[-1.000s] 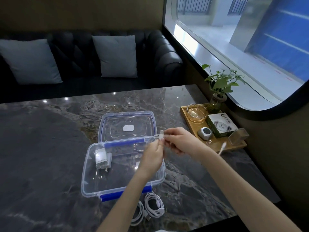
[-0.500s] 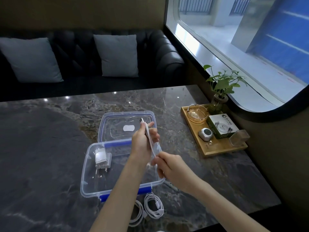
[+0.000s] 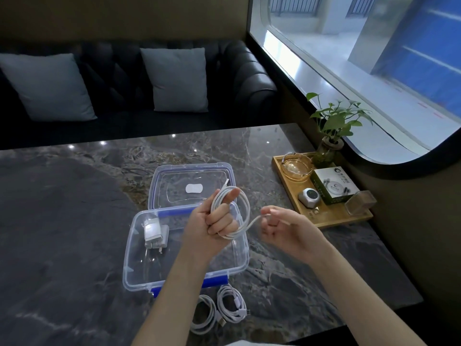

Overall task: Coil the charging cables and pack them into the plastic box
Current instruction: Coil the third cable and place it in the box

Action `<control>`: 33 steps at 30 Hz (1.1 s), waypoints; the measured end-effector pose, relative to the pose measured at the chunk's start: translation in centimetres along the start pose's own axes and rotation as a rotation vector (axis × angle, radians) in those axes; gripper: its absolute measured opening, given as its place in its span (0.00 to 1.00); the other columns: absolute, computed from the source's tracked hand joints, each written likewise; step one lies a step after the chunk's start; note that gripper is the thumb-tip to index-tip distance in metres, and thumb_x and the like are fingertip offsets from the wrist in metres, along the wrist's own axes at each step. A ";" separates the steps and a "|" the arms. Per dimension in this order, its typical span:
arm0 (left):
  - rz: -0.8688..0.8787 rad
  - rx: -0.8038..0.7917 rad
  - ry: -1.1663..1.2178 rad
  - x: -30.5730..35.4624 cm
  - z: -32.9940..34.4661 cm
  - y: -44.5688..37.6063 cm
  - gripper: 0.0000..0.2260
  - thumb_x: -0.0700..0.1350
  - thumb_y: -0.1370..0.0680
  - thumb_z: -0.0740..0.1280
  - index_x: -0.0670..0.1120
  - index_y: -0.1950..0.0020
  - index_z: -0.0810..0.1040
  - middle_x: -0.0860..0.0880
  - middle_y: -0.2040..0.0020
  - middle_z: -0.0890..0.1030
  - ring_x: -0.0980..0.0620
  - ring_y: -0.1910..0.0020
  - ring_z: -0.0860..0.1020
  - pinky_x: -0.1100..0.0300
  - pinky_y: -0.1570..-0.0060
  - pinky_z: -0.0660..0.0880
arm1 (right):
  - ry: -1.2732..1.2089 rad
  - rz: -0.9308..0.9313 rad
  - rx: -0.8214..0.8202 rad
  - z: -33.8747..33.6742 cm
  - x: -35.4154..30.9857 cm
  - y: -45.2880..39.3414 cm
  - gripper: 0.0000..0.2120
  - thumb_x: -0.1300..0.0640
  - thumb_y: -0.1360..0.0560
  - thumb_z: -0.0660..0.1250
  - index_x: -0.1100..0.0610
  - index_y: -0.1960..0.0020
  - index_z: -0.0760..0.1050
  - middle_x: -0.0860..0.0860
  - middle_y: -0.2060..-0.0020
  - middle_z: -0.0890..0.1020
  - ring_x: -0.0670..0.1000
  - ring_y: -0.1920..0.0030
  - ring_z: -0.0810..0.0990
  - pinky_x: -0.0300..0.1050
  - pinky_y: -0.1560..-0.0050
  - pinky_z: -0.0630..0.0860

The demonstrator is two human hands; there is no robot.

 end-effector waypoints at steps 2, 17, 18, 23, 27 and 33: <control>0.016 -0.018 0.006 -0.3 -0.3 0.1 0.21 0.45 0.19 0.48 0.31 0.38 0.69 0.47 0.74 0.66 0.53 0.79 0.60 0.60 0.69 0.60 | -0.169 -0.014 -0.051 -0.1 1.0 -0.6 0.19 0.59 0.40 0.77 0.63 0.51 0.81 0.56 0.62 0.81 0.51 0.61 0.80 0.43 0.56 0.80; -0.015 -0.069 0.174 -1.7 -1.4 0.2 0.17 0.46 0.19 0.51 0.37 0.57 0.73 0.49 0.78 0.63 0.53 0.80 0.60 0.62 0.75 0.55 | 0.627 -0.231 0.223 1.6 2.6 -1.3 0.07 0.65 0.27 0.67 0.62 0.52 0.82 0.51 0.75 0.79 0.46 0.77 0.72 0.35 0.78 0.71; -0.008 -0.078 0.190 -1.7 -1.8 0.1 0.18 0.46 0.19 0.51 0.37 0.57 0.73 0.48 0.76 0.64 0.52 0.78 0.62 0.62 0.73 0.57 | 0.622 -0.248 0.210 1.6 2.5 -1.3 0.07 0.66 0.27 0.67 0.61 0.53 0.82 0.51 0.74 0.80 0.46 0.77 0.73 0.36 0.77 0.73; 0.041 -0.023 0.216 -1.8 -2.8 0.0 0.17 0.48 0.20 0.54 0.40 0.61 0.74 0.50 0.78 0.64 0.54 0.79 0.62 0.63 0.74 0.57 | 0.544 -0.166 0.200 1.6 2.8 -1.6 0.12 0.70 0.25 0.59 0.62 0.53 0.81 0.58 0.66 0.82 0.50 0.69 0.80 0.40 0.66 0.80; 0.156 0.371 0.020 -1.7 -2.4 0.0 0.21 0.51 0.23 0.54 0.45 0.72 0.72 0.52 0.87 0.62 0.58 0.86 0.58 0.68 0.80 0.56 | 0.528 -0.139 0.243 1.9 3.8 -2.0 0.10 0.64 0.26 0.65 0.63 0.45 0.75 0.61 0.60 0.80 0.52 0.65 0.79 0.41 0.65 0.79; 0.213 0.614 -0.265 -2.4 -3.4 0.4 0.20 0.52 0.19 0.50 0.43 0.64 0.70 0.54 0.83 0.63 0.58 0.82 0.63 0.65 0.76 0.64 | 0.830 -0.375 0.378 1.7 4.2 -2.6 0.08 0.58 0.25 0.66 0.55 0.48 0.70 0.57 0.66 0.82 0.50 0.72 0.77 0.37 0.75 0.74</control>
Point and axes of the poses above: each hand's wrist, its own y-axis away from the middle knuckle, its own z-axis out of the palm, x = y × z, the point moved 1 cm from there along -y, towards the middle knuckle
